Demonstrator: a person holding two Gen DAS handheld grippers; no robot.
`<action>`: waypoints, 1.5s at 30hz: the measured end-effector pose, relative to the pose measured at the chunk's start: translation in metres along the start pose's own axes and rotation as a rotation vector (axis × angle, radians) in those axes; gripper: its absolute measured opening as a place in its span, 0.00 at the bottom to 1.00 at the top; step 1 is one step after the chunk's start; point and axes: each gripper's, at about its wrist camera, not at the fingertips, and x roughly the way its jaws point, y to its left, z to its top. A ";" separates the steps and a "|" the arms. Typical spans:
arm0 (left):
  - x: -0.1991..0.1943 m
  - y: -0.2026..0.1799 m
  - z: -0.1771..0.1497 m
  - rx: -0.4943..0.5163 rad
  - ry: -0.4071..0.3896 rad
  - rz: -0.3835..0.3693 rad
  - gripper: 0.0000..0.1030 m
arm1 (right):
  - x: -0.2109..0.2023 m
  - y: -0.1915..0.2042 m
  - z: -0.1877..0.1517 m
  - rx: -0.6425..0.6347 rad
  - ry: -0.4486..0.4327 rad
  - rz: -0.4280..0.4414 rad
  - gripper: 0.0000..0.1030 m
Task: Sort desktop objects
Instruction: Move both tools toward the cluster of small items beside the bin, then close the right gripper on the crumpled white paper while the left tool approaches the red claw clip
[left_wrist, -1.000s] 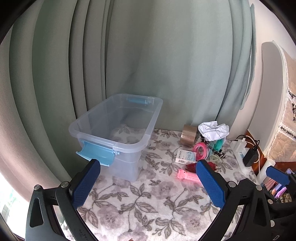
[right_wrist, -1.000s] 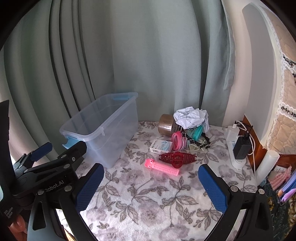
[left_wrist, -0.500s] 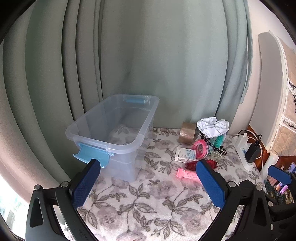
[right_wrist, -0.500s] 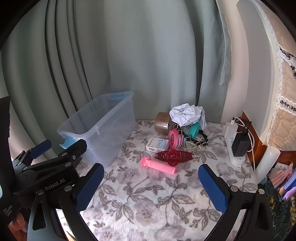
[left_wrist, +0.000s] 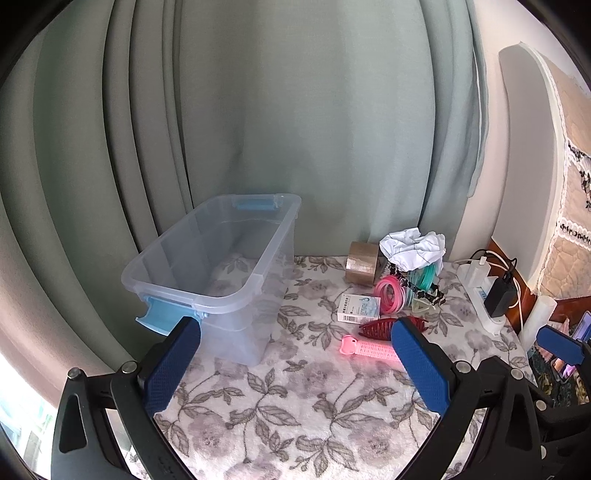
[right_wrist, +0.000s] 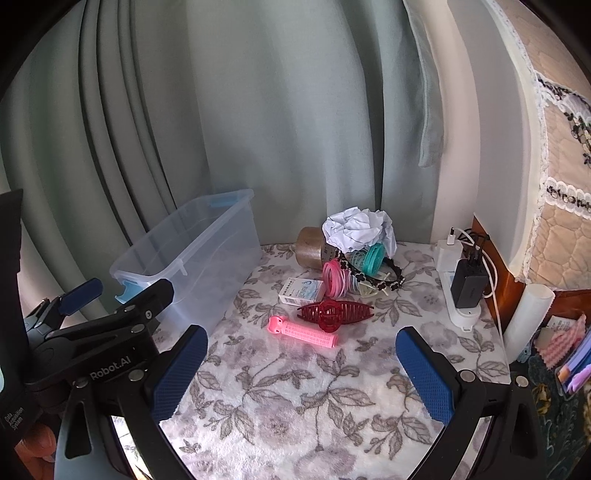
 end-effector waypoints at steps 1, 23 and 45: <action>0.000 -0.001 0.000 0.002 0.000 0.001 1.00 | 0.000 -0.001 0.000 0.003 -0.001 0.001 1.00; 0.012 -0.013 -0.004 0.048 0.008 -0.027 1.00 | 0.007 -0.020 -0.004 0.038 0.019 0.005 1.00; 0.144 -0.069 -0.013 0.017 0.186 -0.132 1.00 | 0.119 -0.109 0.061 0.154 0.120 0.046 1.00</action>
